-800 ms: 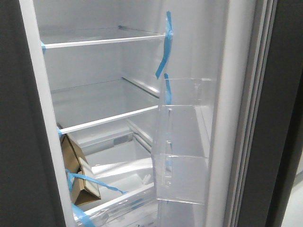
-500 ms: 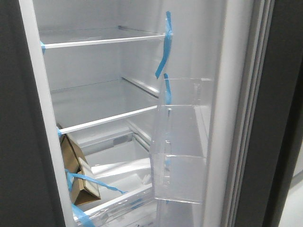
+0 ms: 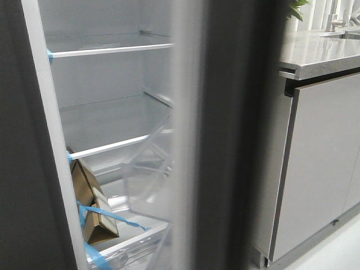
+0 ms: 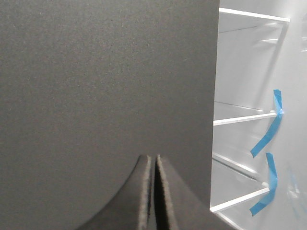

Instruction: Close fridge door

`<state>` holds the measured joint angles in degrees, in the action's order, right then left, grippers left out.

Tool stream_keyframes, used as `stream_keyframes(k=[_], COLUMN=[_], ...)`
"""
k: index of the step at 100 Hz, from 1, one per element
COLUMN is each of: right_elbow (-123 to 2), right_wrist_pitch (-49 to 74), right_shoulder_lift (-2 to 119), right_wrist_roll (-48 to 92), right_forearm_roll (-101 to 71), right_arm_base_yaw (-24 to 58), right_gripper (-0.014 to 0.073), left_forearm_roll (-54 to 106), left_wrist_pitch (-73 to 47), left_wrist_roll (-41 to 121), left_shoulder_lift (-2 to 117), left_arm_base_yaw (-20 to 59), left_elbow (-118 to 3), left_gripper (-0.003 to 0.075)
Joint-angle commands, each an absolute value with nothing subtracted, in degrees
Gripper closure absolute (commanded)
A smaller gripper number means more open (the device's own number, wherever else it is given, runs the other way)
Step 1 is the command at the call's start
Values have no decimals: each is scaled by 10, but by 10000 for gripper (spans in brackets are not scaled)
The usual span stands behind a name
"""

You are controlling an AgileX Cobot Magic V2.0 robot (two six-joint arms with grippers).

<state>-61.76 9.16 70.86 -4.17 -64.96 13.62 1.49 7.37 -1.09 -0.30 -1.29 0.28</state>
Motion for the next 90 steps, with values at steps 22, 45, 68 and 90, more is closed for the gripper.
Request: stream_keyframes(k=[22, 45, 68, 90], right_elbow=[-701, -775, -864, -963], right_wrist_pitch=[0, -12, -22, -14], right_shoulder_lift=[772, 847, 930, 1025], right_wrist_roll=[-36, -36, -36, -36], right_forearm_roll=[-579, -530, -496, -482], right_arm_base_yaw=[228, 269, 296, 301], right_gripper=[639, 639, 639, 639], left_forearm_roll=[17, 17, 17, 17], left_wrist_pitch=[115, 115, 115, 115], left_wrist_roll=[-13, -13, -13, -13], left_shoulder_lift=[-9, -9, -9, -9], left_arm_base_yaw=[-13, -13, -13, -13], left_elbow=[23, 23, 23, 23], left_gripper=[740, 740, 740, 740])
